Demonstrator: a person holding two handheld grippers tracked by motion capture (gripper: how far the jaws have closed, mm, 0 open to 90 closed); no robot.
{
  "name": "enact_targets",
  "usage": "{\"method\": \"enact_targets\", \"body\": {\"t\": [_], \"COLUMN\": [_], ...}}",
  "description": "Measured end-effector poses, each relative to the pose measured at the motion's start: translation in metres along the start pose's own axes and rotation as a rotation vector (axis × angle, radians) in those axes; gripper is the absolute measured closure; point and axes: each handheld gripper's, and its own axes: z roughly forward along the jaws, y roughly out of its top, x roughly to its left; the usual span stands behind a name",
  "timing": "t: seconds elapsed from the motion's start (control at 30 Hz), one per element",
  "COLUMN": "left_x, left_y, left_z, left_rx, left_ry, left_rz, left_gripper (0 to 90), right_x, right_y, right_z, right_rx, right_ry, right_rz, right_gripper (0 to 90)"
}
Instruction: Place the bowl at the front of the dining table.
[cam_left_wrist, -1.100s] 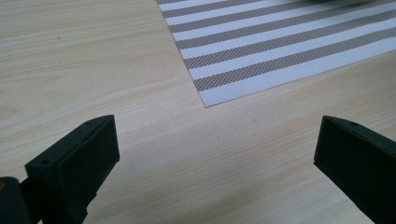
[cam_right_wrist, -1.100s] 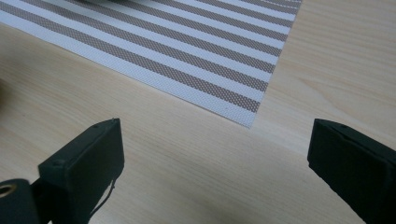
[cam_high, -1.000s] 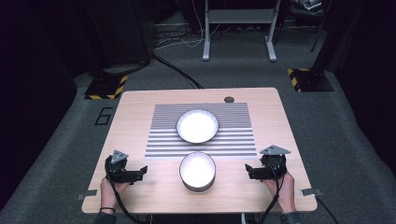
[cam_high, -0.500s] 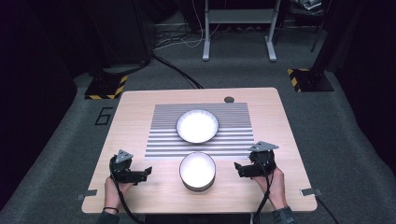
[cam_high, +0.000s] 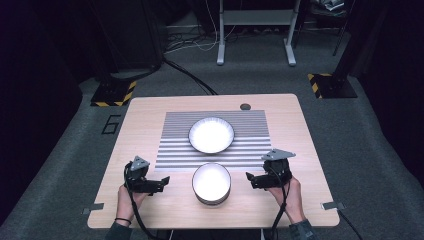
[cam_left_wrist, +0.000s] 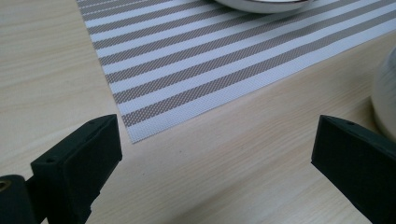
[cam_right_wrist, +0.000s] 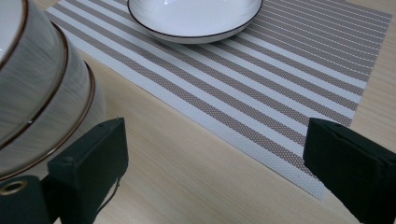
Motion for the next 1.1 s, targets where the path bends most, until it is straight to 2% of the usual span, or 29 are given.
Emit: {"method": "enact_targets", "body": {"t": [0.23,0.4,0.5,0.6,0.8,0.9,0.97,1.03,1.1], "left_x": [-0.008,-0.013,-0.015,-0.017,-0.021,-0.023,-0.026,-0.029,-0.035], "left_y": [0.014,0.019,0.019,0.021,0.028,0.033,0.037,0.041,0.046], "left_z": [-0.002,-0.001,-0.001,-0.003,-0.011,-0.011,-0.011,-0.012,-0.015], "left_rx": [-0.014,-0.019,-0.02,-0.02,-0.039,-0.043,-0.032,-0.037,-0.046], "left_ry": [-0.019,-0.029,-0.016,-0.02,-0.038,-0.05,-0.045,-0.058,-0.072], "left_rz": [0.018,0.032,0.047,0.045,0.066,0.063,0.067,0.06,0.071], "left_gripper": [1.7,1.7,1.7,1.7,1.6,1.6,2.1,2.2,2.6], "right_x": [0.006,0.012,0.016,0.019,0.024,0.025,0.026,0.028,0.031], "right_y": [0.01,0.017,0.021,0.024,0.032,0.036,0.039,0.041,0.044], "right_z": [-0.002,-0.002,-0.003,-0.005,-0.01,-0.011,-0.012,-0.014,-0.016], "right_rx": [-0.011,-0.025,-0.036,-0.05,-0.055,-0.051,-0.056,-0.065,-0.068], "right_ry": [0.015,0.029,0.03,0.035,0.043,0.047,0.05,0.047,0.055], "right_rz": [-0.015,-0.029,-0.041,-0.049,-0.066,-0.075,-0.08,-0.081,-0.088], "right_gripper": [7.1,7.3,7.9,8.3,8.3,8.4,9.4,9.7,9.7]}}
